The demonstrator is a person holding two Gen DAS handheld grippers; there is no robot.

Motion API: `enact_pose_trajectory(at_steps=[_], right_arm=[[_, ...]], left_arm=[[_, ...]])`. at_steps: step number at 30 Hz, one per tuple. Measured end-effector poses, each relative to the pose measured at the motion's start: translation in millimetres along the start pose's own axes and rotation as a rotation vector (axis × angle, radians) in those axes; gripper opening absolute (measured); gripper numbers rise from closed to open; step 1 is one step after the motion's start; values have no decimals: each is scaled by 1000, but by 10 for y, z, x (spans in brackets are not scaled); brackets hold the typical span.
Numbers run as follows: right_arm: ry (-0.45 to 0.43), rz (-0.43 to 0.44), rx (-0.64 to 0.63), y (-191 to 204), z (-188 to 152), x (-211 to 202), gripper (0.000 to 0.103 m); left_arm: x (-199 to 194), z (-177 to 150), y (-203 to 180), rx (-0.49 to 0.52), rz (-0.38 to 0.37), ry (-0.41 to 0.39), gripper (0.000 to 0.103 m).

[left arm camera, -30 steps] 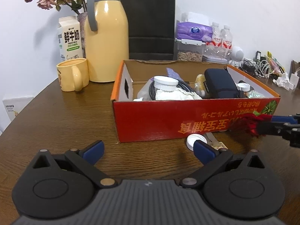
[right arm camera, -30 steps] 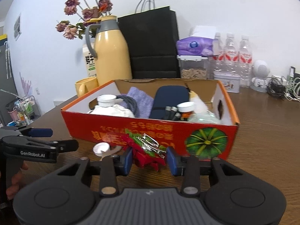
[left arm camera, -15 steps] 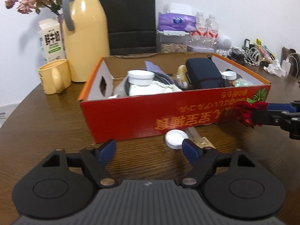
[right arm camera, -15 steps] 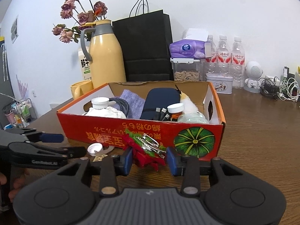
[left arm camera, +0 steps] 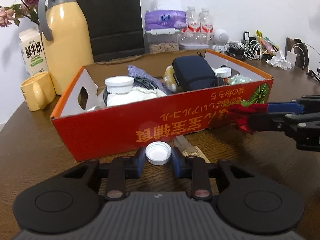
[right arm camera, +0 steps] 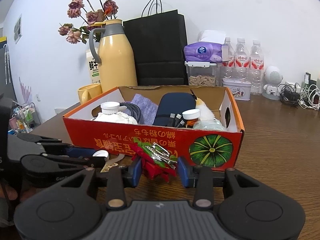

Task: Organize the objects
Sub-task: 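Carry the keychain and the white cap into the box and open both grippers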

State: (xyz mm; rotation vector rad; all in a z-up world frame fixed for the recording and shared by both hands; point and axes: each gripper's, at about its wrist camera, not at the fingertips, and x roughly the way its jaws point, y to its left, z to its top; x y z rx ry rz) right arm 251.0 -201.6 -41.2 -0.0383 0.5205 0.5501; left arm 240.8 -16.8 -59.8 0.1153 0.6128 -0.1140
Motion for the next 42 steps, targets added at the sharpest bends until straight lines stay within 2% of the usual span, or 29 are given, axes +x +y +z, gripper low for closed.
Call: enact_pose_trajectory(at_steps=[10, 17, 22, 29, 35, 42], right_arm=[[-10, 7, -16, 33, -4, -16, 37], [-48, 16, -39, 92, 18, -104, 37], [-88, 25, -60, 142, 180, -164, 37], [-148, 7, -133, 288, 565, -52, 37], [-165, -32, -151, 350, 873, 240, 37], [-168, -100, -165, 361, 1059, 602, 37]], left_arm=[[-151, -9, 64, -45, 28, -52, 29], [-311, 36, 55, -62, 25, -89, 29], [-461, 267, 60, -68, 12, -161, 29], [-476, 655, 93, -60, 42, -247, 29], [-310, 944, 244, -121, 77, -262, 29], [-63, 1135, 359, -174, 98, -270, 29]])
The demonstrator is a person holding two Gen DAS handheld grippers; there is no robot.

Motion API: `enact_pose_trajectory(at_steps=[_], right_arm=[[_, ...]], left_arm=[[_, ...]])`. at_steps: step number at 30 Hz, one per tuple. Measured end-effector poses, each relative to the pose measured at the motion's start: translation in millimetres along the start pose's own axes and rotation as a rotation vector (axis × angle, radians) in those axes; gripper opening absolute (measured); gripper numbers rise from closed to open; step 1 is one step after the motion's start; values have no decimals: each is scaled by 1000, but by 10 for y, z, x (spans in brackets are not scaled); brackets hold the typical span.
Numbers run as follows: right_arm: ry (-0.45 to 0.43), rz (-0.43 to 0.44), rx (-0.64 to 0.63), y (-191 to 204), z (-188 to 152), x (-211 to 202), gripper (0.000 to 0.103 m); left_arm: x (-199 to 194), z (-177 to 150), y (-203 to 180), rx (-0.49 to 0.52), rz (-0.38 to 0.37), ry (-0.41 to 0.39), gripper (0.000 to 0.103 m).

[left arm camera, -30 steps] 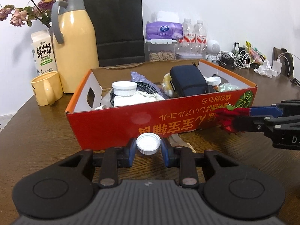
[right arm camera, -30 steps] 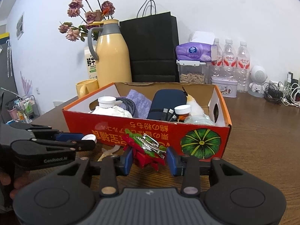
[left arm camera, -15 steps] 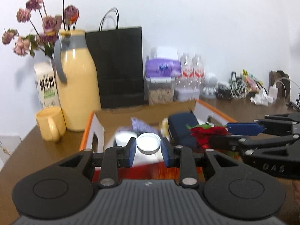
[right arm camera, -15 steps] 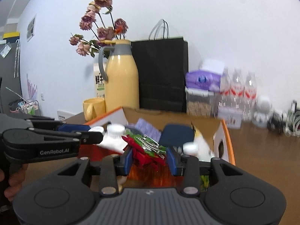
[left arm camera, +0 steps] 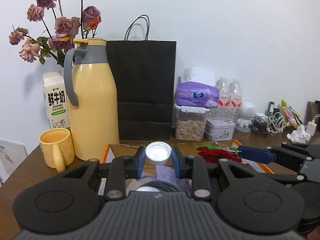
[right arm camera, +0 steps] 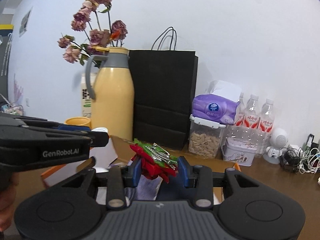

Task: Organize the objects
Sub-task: 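Carry the keychain and the white cap into the box and open both grippers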

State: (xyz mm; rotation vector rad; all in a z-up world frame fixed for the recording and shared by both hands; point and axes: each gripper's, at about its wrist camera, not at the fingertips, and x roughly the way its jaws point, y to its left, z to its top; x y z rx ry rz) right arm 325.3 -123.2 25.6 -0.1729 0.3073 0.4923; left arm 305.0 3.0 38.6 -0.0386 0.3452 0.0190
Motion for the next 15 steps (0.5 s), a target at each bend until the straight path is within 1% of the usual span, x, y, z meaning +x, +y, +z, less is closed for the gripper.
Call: enact_pose_trajectory(at_steps=[4, 9, 10, 11, 12, 13, 14, 15], right_arm=[[4, -15, 14, -45, 19, 119, 37], [25, -15, 28, -119, -44, 195, 38], [35, -9, 31, -134, -56, 207, 39], [46, 1, 33, -148, -74, 211, 40], [52, 9, 34, -158, -90, 209, 42], [57, 11, 36, -167, -105, 205, 53], [59, 6, 37, -177, -121, 195, 66], [57, -3, 38, -185, -129, 184, 72]], left_arm=[[138, -15, 33, -18, 12, 11, 29], [221, -87, 45, -2, 17, 43, 30], [219, -100, 47, 4, 20, 43, 33], [209, -109, 48, 13, 21, 42, 38], [195, -115, 56, 20, 25, 38, 55], [183, -113, 62, 22, 35, 31, 73], [164, -112, 67, 24, 49, 20, 81], [141, -109, 72, 25, 59, 9, 96]])
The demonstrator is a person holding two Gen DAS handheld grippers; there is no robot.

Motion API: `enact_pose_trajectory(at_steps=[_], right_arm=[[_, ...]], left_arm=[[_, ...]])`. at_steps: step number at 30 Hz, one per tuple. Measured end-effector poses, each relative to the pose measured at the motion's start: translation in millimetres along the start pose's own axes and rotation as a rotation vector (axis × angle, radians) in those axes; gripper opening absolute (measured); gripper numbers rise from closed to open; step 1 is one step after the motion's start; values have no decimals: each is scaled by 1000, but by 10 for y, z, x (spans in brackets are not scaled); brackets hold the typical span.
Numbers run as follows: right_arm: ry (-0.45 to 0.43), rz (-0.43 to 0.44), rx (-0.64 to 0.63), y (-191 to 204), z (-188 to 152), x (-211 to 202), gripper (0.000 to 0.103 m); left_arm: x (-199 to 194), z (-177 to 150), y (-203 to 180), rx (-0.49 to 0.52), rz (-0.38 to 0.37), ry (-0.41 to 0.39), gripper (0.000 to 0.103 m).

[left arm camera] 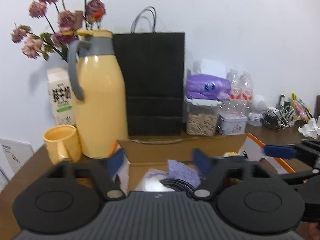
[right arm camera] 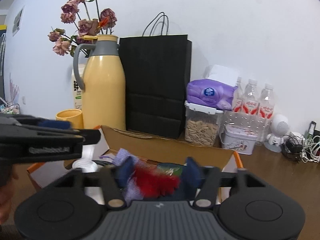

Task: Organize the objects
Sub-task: 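Carry the keychain and the white cap into the box and open both grippers, then withdraw both grippers from the box toward the small yellow block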

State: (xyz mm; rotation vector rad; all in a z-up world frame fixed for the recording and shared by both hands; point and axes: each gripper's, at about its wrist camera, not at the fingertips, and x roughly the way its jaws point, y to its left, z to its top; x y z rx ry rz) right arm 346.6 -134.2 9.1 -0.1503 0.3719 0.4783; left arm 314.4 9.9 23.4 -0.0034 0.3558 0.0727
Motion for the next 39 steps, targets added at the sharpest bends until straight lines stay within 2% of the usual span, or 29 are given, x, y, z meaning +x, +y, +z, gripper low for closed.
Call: enact_pose_trajectory(at_steps=[1, 2, 4, 16, 28, 33, 39], right_arm=[[-2, -8, 2, -8, -3, -12, 85], [-1, -12, 6, -24, -1, -17, 96], [14, -18, 9, -42, 0, -28, 103], [26, -38, 18, -67, 11, -115, 103], [-17, -39, -1, -21, -16, -547, 103], [13, -30, -7, 14, -119, -701, 103], [46, 2, -7, 64, -301, -874, 103]], left_arm=[[-25, 6, 7, -1, 6, -10, 103], [-51, 9, 10, 0, 8, -21, 103], [-81, 26, 11, 7, 9, -25, 103], [-183, 49, -41, 6, -5, -37, 103], [-643, -16, -25, -3, -42, -66, 103], [-812, -136, 38, -26, -45, -45, 103], [-970, -327, 97, -5, -41, 0, 103]])
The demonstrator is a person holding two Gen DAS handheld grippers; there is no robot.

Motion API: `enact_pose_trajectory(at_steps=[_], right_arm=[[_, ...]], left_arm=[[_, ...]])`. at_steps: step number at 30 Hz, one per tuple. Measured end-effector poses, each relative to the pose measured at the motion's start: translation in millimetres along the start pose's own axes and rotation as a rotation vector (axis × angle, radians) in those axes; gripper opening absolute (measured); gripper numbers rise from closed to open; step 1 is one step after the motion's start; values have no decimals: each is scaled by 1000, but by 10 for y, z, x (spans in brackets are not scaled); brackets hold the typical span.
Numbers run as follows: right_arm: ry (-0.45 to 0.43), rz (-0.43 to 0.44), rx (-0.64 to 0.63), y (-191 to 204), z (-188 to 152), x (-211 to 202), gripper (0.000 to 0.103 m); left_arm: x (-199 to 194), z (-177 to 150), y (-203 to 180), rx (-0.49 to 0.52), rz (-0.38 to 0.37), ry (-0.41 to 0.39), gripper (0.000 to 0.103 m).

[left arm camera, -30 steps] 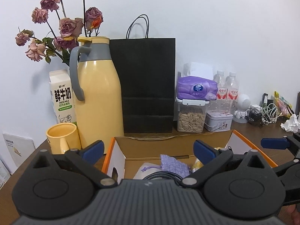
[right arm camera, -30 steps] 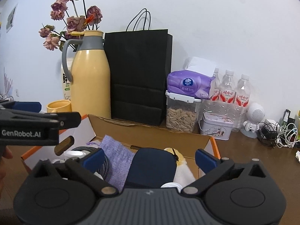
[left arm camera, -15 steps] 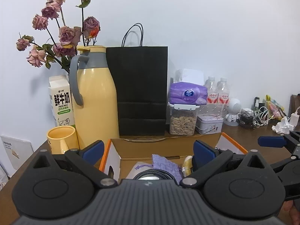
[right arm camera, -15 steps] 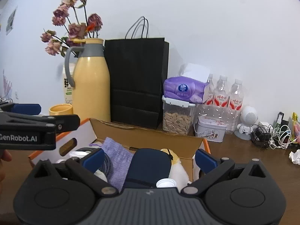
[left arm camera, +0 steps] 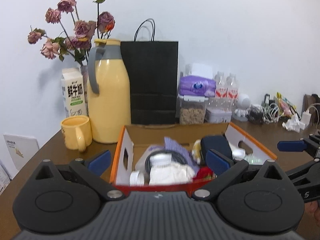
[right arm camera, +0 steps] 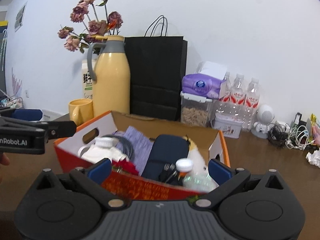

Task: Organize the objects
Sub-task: 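Withdraw both grippers from the box toward the small yellow block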

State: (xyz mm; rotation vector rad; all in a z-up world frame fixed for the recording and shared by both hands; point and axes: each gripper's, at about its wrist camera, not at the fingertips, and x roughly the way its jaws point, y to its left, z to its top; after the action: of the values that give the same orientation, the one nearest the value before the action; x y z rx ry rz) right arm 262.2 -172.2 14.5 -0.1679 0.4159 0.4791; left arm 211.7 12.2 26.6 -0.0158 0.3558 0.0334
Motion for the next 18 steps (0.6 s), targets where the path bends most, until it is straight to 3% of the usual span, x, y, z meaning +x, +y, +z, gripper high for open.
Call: enact_pose_trajectory(at_steps=[14, 18], right_arm=[[170, 80, 3, 168, -447, 94, 103], [196, 116, 21, 268, -494, 183, 94]], left_arm=[[-95, -533, 361, -24, 66, 153, 103], [-78, -600, 436, -46, 67, 162, 103]])
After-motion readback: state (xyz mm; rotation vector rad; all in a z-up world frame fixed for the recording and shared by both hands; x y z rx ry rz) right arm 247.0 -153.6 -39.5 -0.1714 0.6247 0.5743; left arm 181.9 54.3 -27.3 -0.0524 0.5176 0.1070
